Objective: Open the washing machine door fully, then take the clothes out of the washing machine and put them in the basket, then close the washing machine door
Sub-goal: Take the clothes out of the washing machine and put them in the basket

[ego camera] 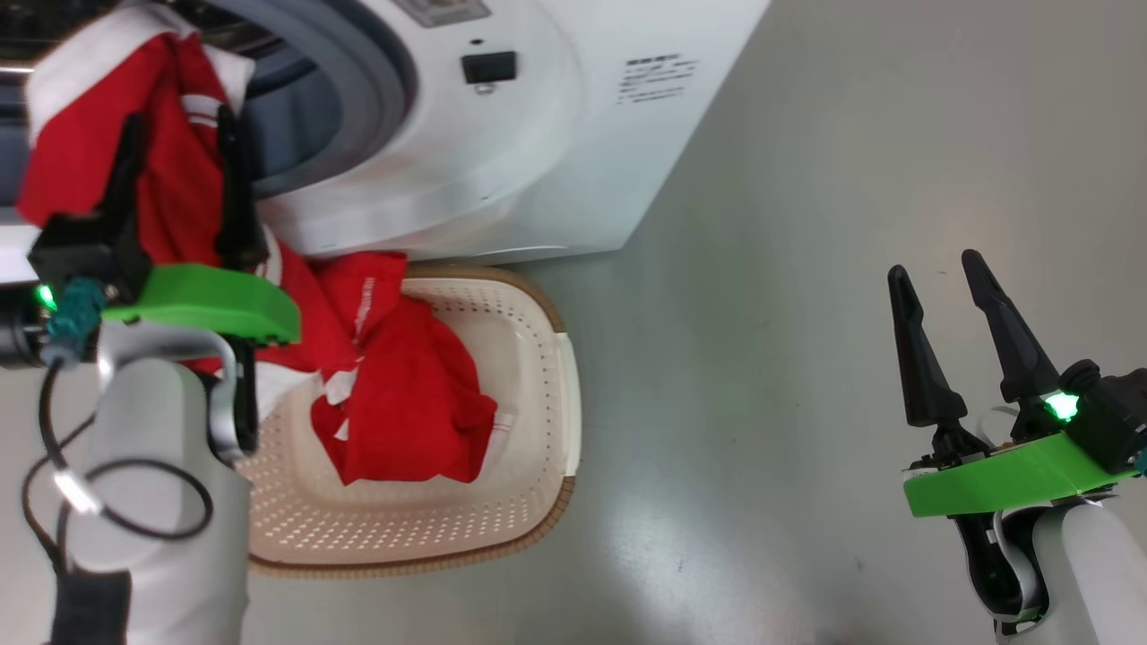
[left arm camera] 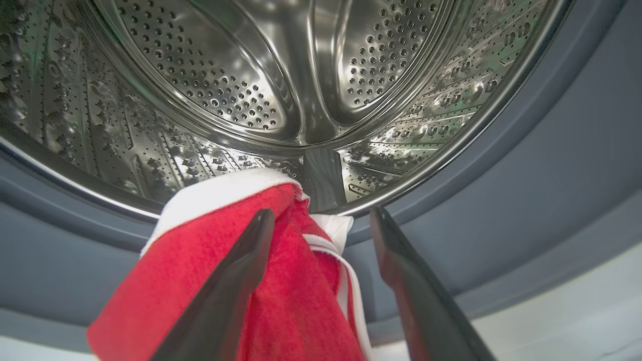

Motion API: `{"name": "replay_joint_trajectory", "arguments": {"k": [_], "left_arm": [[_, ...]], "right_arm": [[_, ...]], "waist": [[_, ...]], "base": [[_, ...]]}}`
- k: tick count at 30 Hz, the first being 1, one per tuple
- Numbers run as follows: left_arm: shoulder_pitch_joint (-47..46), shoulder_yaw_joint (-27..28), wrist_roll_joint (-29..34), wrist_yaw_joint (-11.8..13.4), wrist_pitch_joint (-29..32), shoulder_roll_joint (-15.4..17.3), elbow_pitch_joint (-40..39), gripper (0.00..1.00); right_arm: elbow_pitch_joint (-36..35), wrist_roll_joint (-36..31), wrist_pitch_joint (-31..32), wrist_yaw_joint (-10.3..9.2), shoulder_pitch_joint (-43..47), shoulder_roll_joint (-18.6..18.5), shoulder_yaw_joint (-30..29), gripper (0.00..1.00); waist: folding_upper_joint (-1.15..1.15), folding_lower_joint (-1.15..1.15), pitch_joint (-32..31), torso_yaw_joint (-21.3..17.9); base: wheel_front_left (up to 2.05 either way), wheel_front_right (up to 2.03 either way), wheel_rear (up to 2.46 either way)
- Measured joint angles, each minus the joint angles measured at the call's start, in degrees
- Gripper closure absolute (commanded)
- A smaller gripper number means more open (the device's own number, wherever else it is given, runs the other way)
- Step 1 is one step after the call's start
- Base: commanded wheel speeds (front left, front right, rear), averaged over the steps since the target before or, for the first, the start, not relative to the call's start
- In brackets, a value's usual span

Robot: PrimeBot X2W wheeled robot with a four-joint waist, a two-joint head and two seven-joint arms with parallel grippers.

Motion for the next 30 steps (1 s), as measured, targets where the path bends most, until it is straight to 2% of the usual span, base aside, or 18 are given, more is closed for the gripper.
{"name": "replay_joint_trajectory", "arguments": {"k": [6,15,16,18,19,20,21,30], "left_arm": [[-3.9,1.6,1.4,0.5,0.0,1.5,9.3,0.0],[-7.5,2.9,2.2,0.8,0.0,3.0,15.6,0.0],[-7.7,3.0,2.2,0.8,0.0,3.0,15.9,0.08],[-7.9,3.1,2.2,0.8,0.0,3.0,16.2,0.53],[-7.9,3.2,2.2,0.7,0.0,3.0,16.4,0.72],[-7.9,3.3,2.2,0.7,0.0,3.0,16.5,0.9],[-7.9,3.3,2.2,0.7,0.0,3.0,16.5,1.0],[-7.3,3.9,2.2,0.1,0.0,2.1,12.2,1.0]], "right_arm": [[0.1,0.0,0.0,0.0,0.0,0.0,0.0,0.0],[0.1,0.0,0.0,0.0,0.0,0.1,0.3,0.0],[0.0,0.0,0.0,0.0,0.0,0.1,0.3,0.0],[0.0,0.0,0.0,0.0,0.0,0.1,0.3,0.0],[0.0,0.0,0.0,0.0,0.0,0.1,0.3,0.0],[0.0,0.0,0.0,0.0,0.0,0.1,0.3,0.0],[-0.1,0.0,0.0,0.0,0.0,0.1,0.2,0.0],[-0.1,0.0,0.0,0.0,0.0,0.2,-0.1,0.0]], "waist": [[0.0,0.0,0.4,-1.9],[0.0,0.0,0.5,-2.9],[0.0,0.0,0.6,-2.9],[0.0,0.0,0.6,-2.8],[0.0,0.0,0.6,-2.8],[0.0,0.0,0.7,-2.7],[0.0,0.0,0.7,-2.6],[0.0,0.0,0.6,-1.3]], "base": [[0.0,0.0,0.0],[0.0,0.0,0.0],[0.0,0.0,0.0],[0.0,0.0,0.0],[0.0,0.0,0.0],[0.0,0.0,0.0],[0.0,0.0,0.0],[0.0,0.0,0.0]]}}
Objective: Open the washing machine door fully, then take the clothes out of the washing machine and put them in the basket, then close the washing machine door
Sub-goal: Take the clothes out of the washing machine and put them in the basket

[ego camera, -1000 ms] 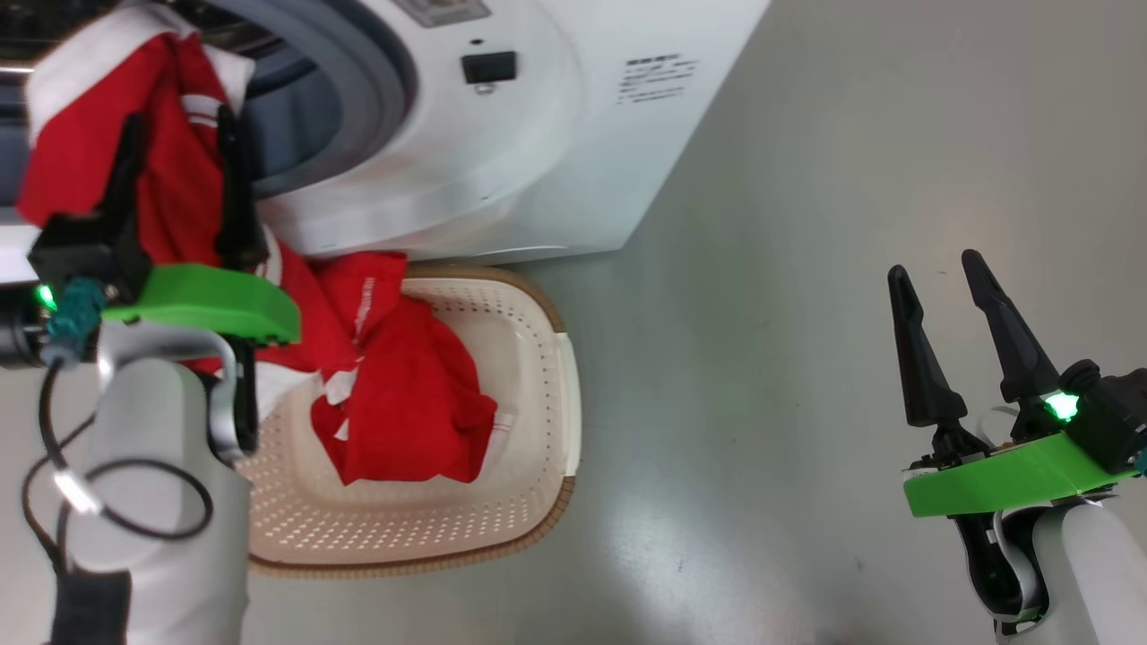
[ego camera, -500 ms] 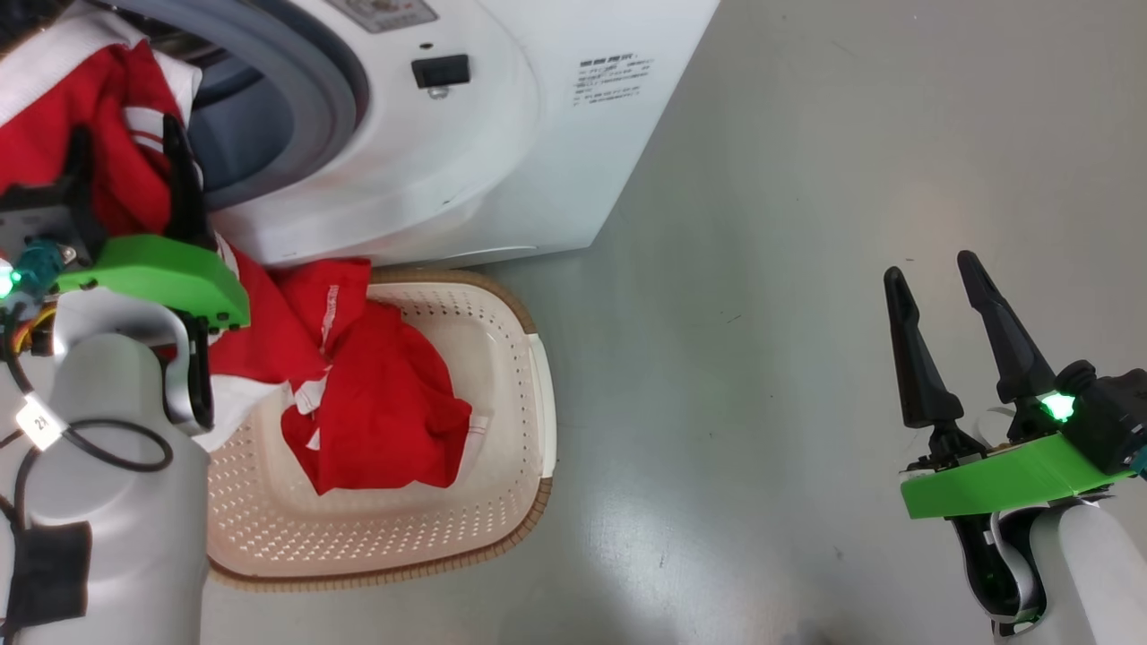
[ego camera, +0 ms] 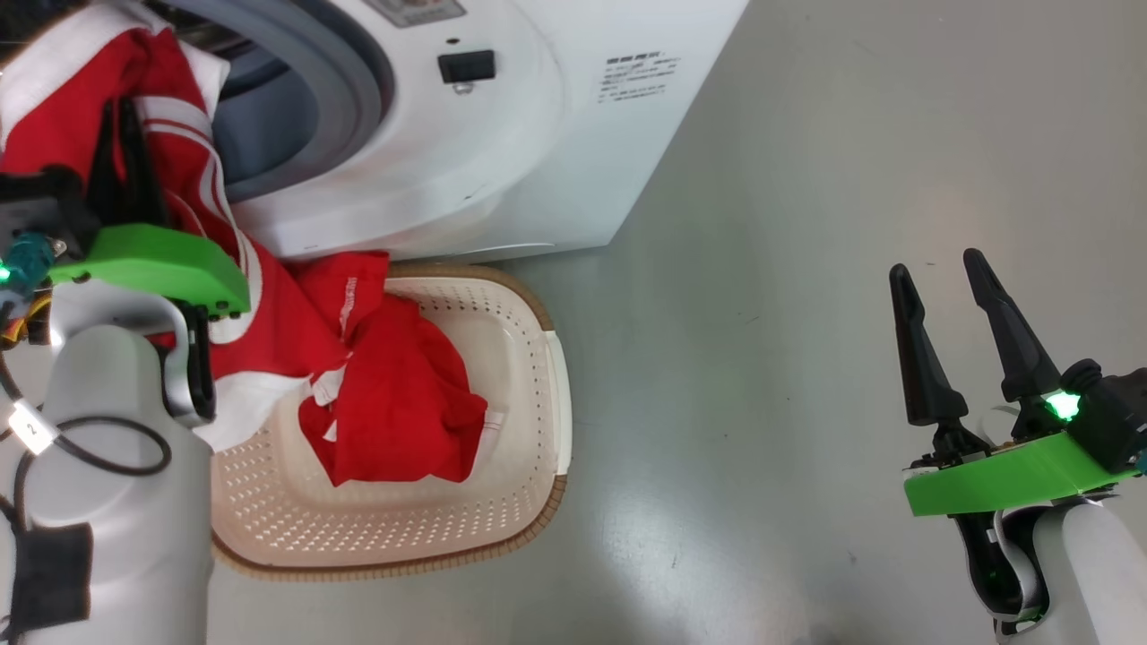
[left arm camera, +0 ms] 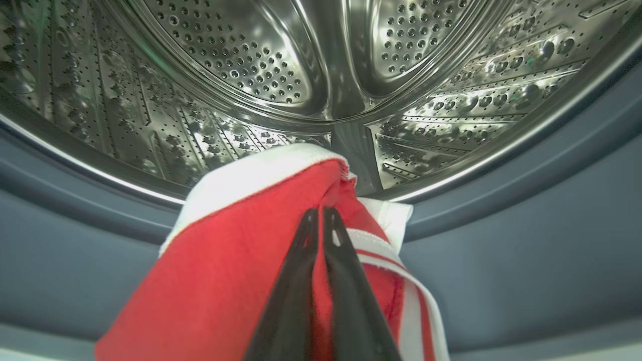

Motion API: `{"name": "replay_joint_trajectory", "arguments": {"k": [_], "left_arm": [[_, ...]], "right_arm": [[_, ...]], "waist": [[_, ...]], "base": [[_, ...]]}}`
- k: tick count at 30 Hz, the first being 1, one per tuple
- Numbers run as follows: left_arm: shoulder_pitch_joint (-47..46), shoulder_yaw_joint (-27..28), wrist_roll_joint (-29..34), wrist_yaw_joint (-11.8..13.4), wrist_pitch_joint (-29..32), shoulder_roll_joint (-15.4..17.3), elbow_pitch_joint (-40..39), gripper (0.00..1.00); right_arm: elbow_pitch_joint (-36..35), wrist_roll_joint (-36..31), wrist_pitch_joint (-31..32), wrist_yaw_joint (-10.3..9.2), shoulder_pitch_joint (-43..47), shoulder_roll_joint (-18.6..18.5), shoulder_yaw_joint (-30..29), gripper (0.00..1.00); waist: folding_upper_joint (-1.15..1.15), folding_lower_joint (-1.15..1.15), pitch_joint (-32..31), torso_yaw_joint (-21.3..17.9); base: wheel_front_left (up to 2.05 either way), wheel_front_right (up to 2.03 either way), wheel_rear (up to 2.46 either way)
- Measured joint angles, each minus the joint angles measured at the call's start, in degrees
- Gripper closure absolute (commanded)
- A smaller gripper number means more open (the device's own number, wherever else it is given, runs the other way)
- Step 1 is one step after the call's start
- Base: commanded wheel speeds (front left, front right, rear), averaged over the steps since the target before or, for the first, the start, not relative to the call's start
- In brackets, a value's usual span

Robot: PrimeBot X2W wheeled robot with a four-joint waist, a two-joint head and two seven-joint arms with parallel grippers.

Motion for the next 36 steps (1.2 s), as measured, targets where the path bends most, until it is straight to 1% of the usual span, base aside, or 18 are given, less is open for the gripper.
{"name": "replay_joint_trajectory", "arguments": {"k": [7,12,14,19,20,24,28,34,36], "left_arm": [[4.8,0.5,-0.2,-1.5,0.0,-1.8,-4.7,1.0],[11.4,-0.3,-1.0,-2.4,0.0,-2.6,-8.5,1.0],[13.6,-0.9,-1.7,-2.4,0.0,-2.9,-10.0,1.0],[19.0,-5.5,-7.3,-1.8,0.0,-2.9,-12.0,1.0],[19.0,-5.5,-7.3,-1.8,0.0,-2.9,-12.0,1.0],[22.2,-9.4,-10.3,-0.7,0.0,-2.9,-11.9,1.0],[23.9,-13.0,-12.6,-0.7,0.0,-2.8,-10.4,1.0],[23.7,-16.0,-15.3,-1.0,0.0,-2.8,-5.5,1.0],[23.2,-16.8,-16.0,-1.5,0.0,-2.7,-3.4,1.0]], "right_arm": [[0.1,0.0,0.0,0.0,0.0,0.0,-0.4,0.0],[0.2,0.0,0.0,0.0,0.0,0.0,-0.5,0.0],[0.3,0.0,0.0,0.0,0.1,0.0,-0.5,0.0],[0.5,0.0,0.0,0.0,0.2,0.0,-0.6,0.0],[0.5,0.0,0.0,0.0,0.2,0.0,-0.6,0.0],[0.5,0.0,0.0,0.0,0.3,0.0,-0.6,0.0],[0.4,0.0,0.0,0.0,0.3,0.0,-0.7,0.0],[-0.1,0.0,0.0,0.0,0.2,0.0,-0.8,0.0],[-0.2,0.0,0.0,0.0,0.2,0.0,-1.0,0.0]], "waist": [[0.0,0.0,-0.9,1.4],[0.0,0.0,-2.1,2.4],[0.0,0.0,-2.5,2.8],[0.0,0.0,-3.4,3.4],[0.0,0.0,-3.4,3.4],[0.0,0.0,-3.6,3.8],[0.0,0.0,-2.9,3.9],[0.0,0.0,-1.1,3.7],[0.0,0.0,-0.5,3.5]], "base": [[0.0,0.0,0.0],[0.0,0.0,0.0],[0.0,0.0,0.0],[0.0,0.0,0.0],[0.0,0.0,0.0],[0.0,0.0,0.0],[0.0,0.0,0.0],[0.0,0.0,0.0],[0.0,0.0,0.0]]}}
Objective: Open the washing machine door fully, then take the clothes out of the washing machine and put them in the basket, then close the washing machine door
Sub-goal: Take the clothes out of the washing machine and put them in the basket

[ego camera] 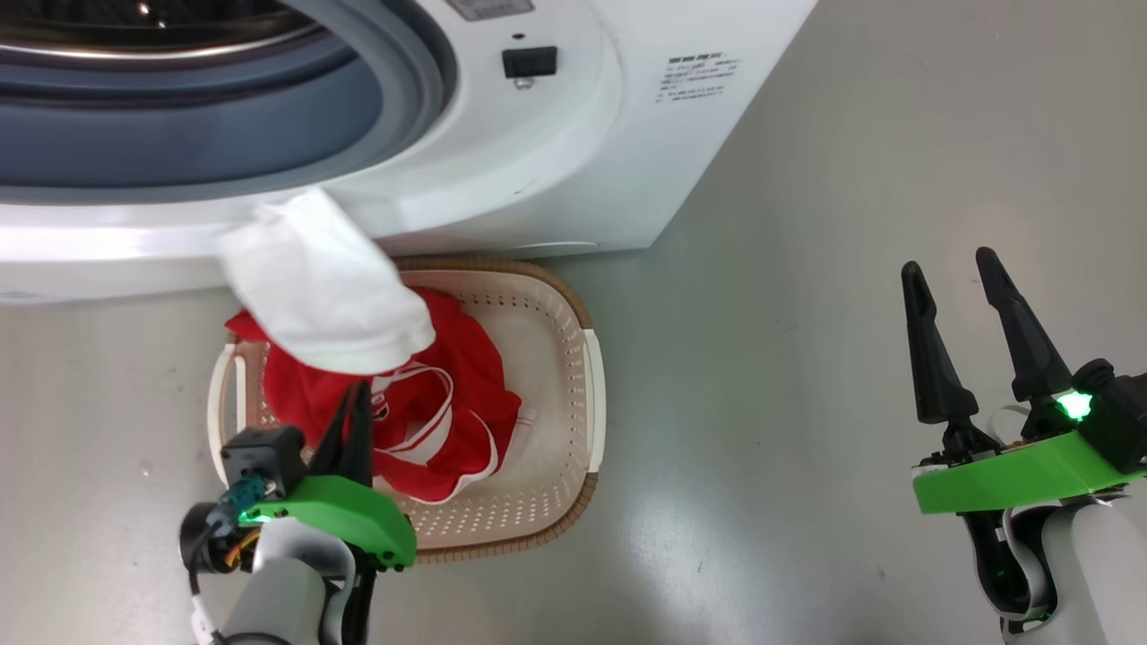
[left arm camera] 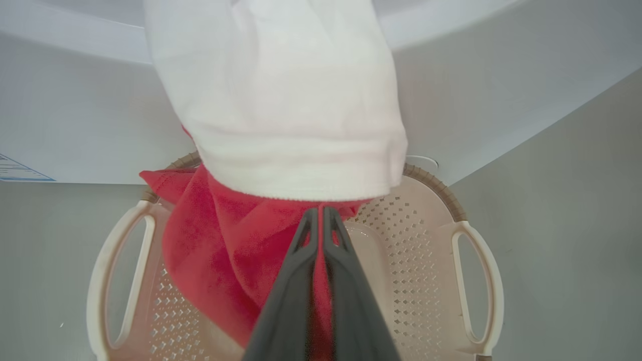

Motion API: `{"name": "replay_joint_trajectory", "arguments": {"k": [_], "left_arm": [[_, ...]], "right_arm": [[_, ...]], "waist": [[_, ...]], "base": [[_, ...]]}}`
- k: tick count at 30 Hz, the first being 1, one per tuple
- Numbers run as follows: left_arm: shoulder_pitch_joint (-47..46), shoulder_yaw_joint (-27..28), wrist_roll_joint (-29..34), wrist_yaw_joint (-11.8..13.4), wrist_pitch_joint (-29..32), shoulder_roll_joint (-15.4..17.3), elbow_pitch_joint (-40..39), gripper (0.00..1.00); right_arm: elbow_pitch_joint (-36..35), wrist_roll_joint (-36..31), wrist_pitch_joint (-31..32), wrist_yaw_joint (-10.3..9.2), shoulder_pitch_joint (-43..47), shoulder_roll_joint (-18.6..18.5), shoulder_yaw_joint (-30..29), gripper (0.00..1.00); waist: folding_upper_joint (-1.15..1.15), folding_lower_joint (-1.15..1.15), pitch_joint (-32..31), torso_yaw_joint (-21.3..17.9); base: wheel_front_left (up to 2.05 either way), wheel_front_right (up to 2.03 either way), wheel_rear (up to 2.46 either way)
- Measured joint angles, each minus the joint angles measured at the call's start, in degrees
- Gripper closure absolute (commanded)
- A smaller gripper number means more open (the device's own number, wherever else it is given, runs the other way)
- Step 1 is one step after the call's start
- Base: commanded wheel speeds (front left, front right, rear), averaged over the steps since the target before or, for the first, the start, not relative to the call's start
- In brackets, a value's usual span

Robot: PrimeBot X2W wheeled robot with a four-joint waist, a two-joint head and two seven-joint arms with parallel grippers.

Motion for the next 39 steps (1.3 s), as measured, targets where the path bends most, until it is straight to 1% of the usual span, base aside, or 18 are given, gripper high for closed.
{"name": "replay_joint_trajectory", "arguments": {"k": [2,10,15,16,17,19,20,21,29,33,39], "left_arm": [[-0.6,-0.6,-0.5,0.0,0.0,0.0,1.7,1.0],[-3.0,-3.2,-2.3,-1.5,0.0,0.0,8.4,1.0],[-4.2,-4.1,-3.6,-1.5,0.0,0.0,11.0,1.0],[-4.3,-4.2,-3.6,-1.5,0.0,0.0,11.1,0.97],[-4.5,-4.3,-3.7,-1.5,0.0,0.0,11.2,0.8],[-4.8,-4.4,-3.8,-1.5,0.0,0.0,11.2,0.53],[-4.8,-4.4,-3.8,-1.5,0.0,0.0,11.2,0.09],[-4.8,-4.4,-3.8,-1.5,0.0,0.0,11.2,0.0],[-4.6,-3.8,-3.8,-1.5,0.0,0.0,9.9,0.0],[-3.5,-2.0,-3.1,-1.4,0.0,0.0,7.8,0.0],[0.0,1.5,-0.3,-1.4,0.0,0.0,3.8,0.0]], "right_arm": [[0.0,0.0,0.0,0.0,0.0,0.0,-0.1,0.0],[-0.1,0.0,0.0,0.0,-0.1,0.0,-0.3,0.0],[-0.1,0.0,0.0,0.0,-0.2,0.0,-0.3,0.0],[-0.1,0.0,0.0,0.0,-0.2,0.0,-0.2,0.0],[-0.1,0.0,0.0,0.0,-0.2,0.0,-0.2,0.0],[-0.1,0.0,0.0,0.0,-0.2,0.0,-0.2,0.0],[-0.1,0.0,0.0,0.0,-0.2,0.0,-0.2,0.0],[-0.1,0.0,0.0,0.0,-0.2,0.0,-0.2,0.0],[0.5,-0.1,0.0,0.0,-0.1,0.1,0.2,0.0],[1.0,-0.1,0.0,0.0,-0.1,0.1,0.4,0.0],[2.0,-0.1,0.0,0.0,0.4,0.4,0.6,0.0]], "waist": [[0.0,0.0,0.5,-0.2],[0.01,0.0,1.7,-1.0],[0.0,0.0,2.1,-1.1],[0.0,0.0,2.1,-1.1],[0.0,0.0,2.0,-1.0],[0.0,0.0,1.9,-1.0],[0.0,0.0,1.8,-1.0],[0.0,0.0,1.7,-1.0],[0.0,0.0,-0.3,-0.8],[0.0,0.0,-1.8,-0.7],[0.0,0.0,-5.0,-0.7]], "base": [[0.0,0.0,0.0],[0.0,0.0,0.0],[0.0,0.0,0.0],[0.0,0.0,0.0],[0.0,0.0,0.0],[0.0,0.0,0.0],[0.0,0.0,0.0],[0.0,0.0,0.0],[0.0,0.0,0.0],[0.0,0.0,0.0],[0.0,0.0,0.0]]}}
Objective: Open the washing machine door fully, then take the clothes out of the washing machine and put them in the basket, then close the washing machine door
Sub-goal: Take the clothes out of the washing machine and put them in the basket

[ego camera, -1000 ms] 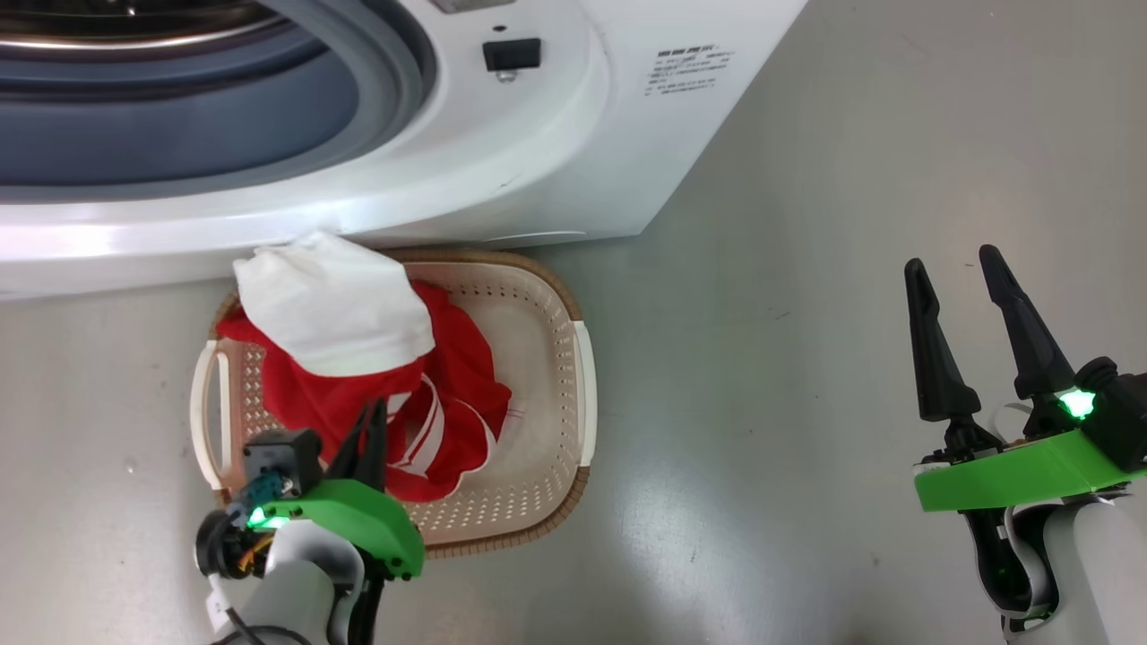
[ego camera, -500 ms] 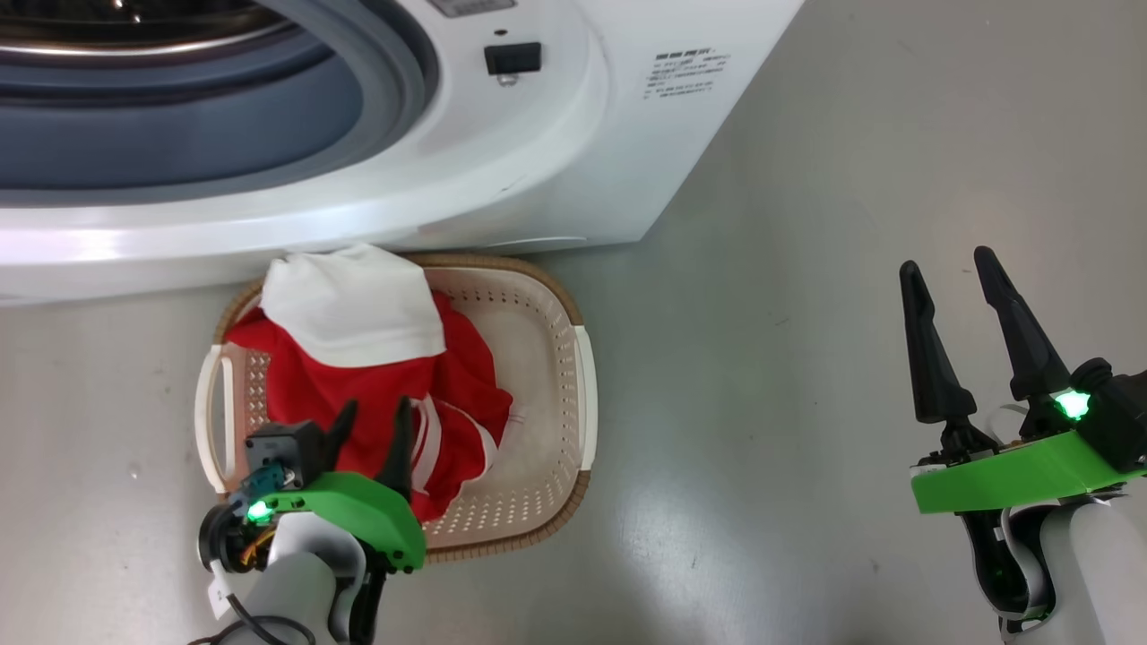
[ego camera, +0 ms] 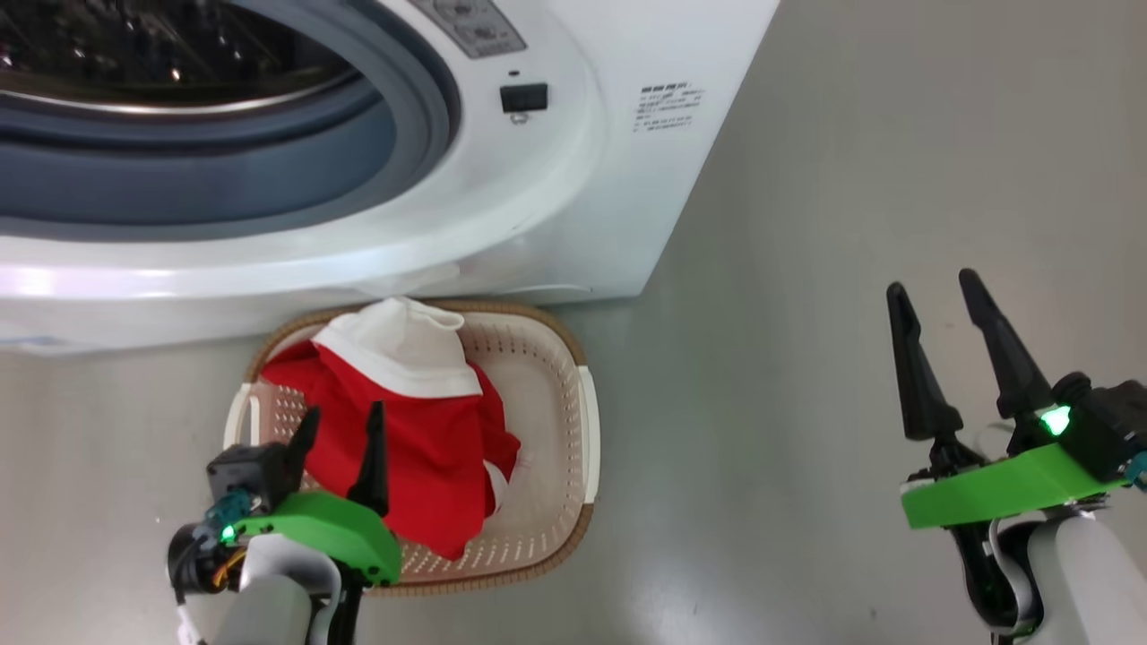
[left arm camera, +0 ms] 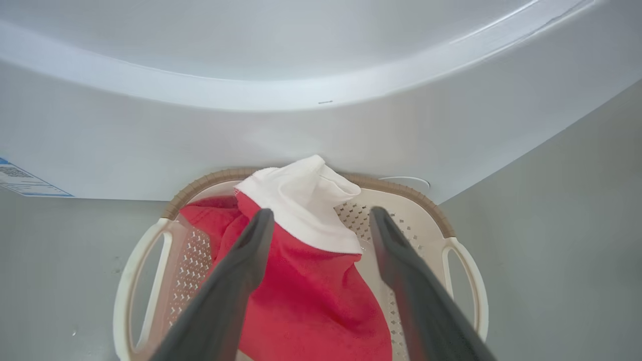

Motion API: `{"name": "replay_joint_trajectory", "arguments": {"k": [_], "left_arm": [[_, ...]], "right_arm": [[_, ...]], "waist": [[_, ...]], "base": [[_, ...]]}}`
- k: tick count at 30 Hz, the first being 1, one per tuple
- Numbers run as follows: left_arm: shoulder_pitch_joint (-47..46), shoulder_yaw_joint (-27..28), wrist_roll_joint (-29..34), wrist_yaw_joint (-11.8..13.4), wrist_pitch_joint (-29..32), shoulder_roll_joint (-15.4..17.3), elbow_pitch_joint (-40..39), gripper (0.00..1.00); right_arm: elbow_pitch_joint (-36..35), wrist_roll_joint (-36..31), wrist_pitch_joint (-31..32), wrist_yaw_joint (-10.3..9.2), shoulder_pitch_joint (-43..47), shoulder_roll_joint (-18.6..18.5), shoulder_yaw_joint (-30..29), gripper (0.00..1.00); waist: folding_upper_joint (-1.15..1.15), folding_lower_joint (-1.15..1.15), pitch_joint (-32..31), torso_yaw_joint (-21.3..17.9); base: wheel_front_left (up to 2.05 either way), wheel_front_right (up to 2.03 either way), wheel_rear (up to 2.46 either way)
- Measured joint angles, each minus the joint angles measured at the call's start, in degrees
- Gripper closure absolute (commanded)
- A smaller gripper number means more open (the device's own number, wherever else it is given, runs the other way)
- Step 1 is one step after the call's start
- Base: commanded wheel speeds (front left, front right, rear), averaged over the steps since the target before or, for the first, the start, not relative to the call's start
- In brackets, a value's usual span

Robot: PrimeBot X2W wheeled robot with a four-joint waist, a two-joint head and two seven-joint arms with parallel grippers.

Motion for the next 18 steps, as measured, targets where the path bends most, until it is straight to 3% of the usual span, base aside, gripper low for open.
{"name": "replay_joint_trajectory", "arguments": {"k": [18], "left_arm": [[10.2,7.2,7.3,-1.6,0.0,0.1,-17.0,0.0]], "right_arm": [[2.3,0.2,0.0,0.0,8.2,0.4,-0.9,0.0]], "waist": [[0.0,0.0,-12.9,-0.2]], "base": [[0.0,0.0,0.0]]}}
